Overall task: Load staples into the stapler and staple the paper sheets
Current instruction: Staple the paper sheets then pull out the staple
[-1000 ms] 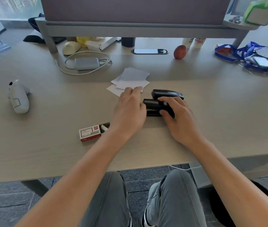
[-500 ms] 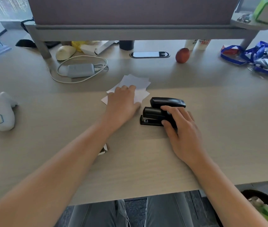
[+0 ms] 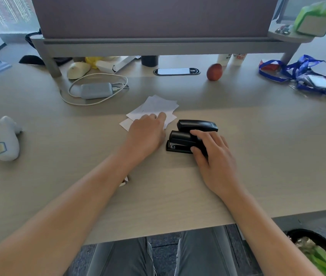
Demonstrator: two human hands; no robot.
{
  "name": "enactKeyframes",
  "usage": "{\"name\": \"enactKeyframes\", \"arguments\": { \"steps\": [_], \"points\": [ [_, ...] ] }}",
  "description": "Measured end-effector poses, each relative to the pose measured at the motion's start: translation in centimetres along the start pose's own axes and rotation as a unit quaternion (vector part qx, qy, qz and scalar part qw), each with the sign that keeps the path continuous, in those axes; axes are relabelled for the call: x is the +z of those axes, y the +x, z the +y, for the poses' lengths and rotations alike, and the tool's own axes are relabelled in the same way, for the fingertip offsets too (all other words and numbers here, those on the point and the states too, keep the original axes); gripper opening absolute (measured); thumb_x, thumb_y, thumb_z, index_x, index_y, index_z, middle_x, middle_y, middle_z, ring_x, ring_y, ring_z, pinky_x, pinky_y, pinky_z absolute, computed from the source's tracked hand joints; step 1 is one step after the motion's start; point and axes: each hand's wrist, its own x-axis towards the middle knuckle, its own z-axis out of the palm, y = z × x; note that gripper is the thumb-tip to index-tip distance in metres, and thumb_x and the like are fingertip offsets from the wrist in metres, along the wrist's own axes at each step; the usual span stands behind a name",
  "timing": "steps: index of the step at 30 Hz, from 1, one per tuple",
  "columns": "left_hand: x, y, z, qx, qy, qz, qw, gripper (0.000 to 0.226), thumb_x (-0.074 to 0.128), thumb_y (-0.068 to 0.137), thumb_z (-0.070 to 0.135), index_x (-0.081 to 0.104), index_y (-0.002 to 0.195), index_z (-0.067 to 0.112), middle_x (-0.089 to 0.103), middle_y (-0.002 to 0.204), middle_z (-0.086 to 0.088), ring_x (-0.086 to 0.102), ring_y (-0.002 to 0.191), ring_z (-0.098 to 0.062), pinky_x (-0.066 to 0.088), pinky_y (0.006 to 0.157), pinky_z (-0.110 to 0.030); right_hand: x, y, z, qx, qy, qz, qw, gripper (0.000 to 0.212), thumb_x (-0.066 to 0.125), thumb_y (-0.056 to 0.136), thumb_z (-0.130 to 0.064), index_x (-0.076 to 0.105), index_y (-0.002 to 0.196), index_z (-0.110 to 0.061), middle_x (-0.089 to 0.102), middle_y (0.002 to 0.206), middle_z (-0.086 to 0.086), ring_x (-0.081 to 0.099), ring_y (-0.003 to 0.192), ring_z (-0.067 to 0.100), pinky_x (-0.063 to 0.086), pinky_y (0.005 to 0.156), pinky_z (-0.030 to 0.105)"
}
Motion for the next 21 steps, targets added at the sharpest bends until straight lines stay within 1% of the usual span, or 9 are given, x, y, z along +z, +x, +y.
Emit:
{"name": "enactKeyframes", "arguments": {
  "steps": [2,5,7,9,12,14,16,19,21],
  "points": [
    [-0.3,-0.1,-0.2,0.011,0.001,-0.006,1.000,0.006,0.049,0.092,0.009,0.051,0.096,0.013,0.063,0.085,-0.009,0.057,0.076,-0.033,0.047,0.062,-0.041,-0.1,0.0,0.0,-0.001,-0.001,-0.003,1.000,0.042,0.061,0.100,-0.024,0.055,0.141,-0.029,0.061,0.131,-0.006,0.052,0.122,0.022,0.045,0.088,0.031],
    [-0.7,-0.3,-0.1,0.039,0.024,-0.016,0.999,0.018,0.046,0.086,0.000,0.038,0.086,0.016,0.059,0.077,-0.010,0.050,0.068,-0.032,0.045,0.066,-0.041,-0.3,0.0,-0.2,0.003,-0.003,-0.006,1.000,0.042,0.060,0.100,-0.025,0.055,0.141,-0.029,0.061,0.132,-0.005,0.053,0.121,0.023,0.048,0.088,0.036],
    [-0.8,-0.6,0.1,0.051,0.037,-0.022,0.998,0.022,0.041,0.086,-0.002,0.033,0.090,0.019,0.059,0.080,-0.011,0.045,0.070,-0.031,0.044,0.074,-0.044,-0.3,-0.1,-0.3,0.004,-0.001,-0.008,1.000,0.042,0.061,0.099,-0.025,0.055,0.140,-0.029,0.061,0.132,-0.005,0.052,0.122,0.023,0.050,0.089,0.038],
    [-1.0,-0.7,0.4,0.046,0.028,-0.014,0.998,0.018,0.039,0.088,-0.001,0.039,0.097,0.014,0.060,0.083,-0.012,0.052,0.074,-0.034,0.043,0.073,-0.043,-0.4,-0.1,-0.4,0.003,-0.001,-0.010,1.000,0.041,0.060,0.100,-0.025,0.054,0.141,-0.029,0.060,0.132,-0.004,0.052,0.122,0.023,0.050,0.089,0.039],
    [-2.1,-0.2,0.1,-0.027,-0.053,0.041,0.997,0.012,0.042,0.093,0.006,0.046,0.104,0.003,0.054,0.076,-0.013,0.054,0.070,-0.038,0.037,0.062,-0.041,-0.5,-0.2,-0.4,0.002,-0.005,-0.010,1.000,0.041,0.060,0.099,-0.026,0.054,0.140,-0.029,0.061,0.131,-0.004,0.052,0.121,0.023,0.050,0.089,0.038],
    [-2.9,0.1,-0.3,-0.078,-0.114,0.091,0.986,0.011,0.044,0.091,0.008,0.047,0.100,0.003,0.057,0.073,-0.015,0.052,0.065,-0.038,0.041,0.059,-0.044,-0.5,-0.1,-0.6,0.008,-0.005,-0.010,1.000,0.042,0.062,0.097,-0.026,0.055,0.138,-0.029,0.061,0.131,-0.004,0.054,0.120,0.023,0.048,0.088,0.037],
    [-3.4,-0.2,-0.7,-0.102,-0.166,0.135,0.972,0.007,0.045,0.086,0.005,0.043,0.093,0.007,0.055,0.068,-0.014,0.050,0.063,-0.038,0.040,0.055,-0.043,-0.5,-0.1,-0.9,0.025,0.007,-0.020,0.999,0.042,0.065,0.094,-0.025,0.055,0.134,-0.029,0.062,0.130,-0.004,0.056,0.116,0.022,0.044,0.083,0.033],
    [-3.7,-0.9,-0.5,-0.125,-0.209,0.171,0.955,0.013,0.046,0.083,-0.001,0.044,0.093,0.008,0.052,0.070,-0.010,0.050,0.065,-0.037,0.034,0.055,-0.041,-0.9,-0.2,-1.4,0.038,0.015,-0.032,0.999,0.038,0.067,0.089,-0.022,0.053,0.124,-0.024,0.062,0.114,-0.008,0.058,0.103,0.020,0.039,0.077,0.032],
    [-3.8,-1.5,-0.2,-0.147,-0.244,0.176,0.942,0.023,0.049,0.083,-0.002,0.049,0.104,0.007,0.053,0.079,-0.005,0.050,0.070,-0.032,0.037,0.061,-0.039,-1.2,-0.3,-1.5,0.043,0.017,-0.045,0.998,0.034,0.068,0.086,-0.023,0.054,0.117,-0.022,0.056,0.103,-0.013,0.056,0.097,0.019,0.038,0.073,0.032]
  ]
}}
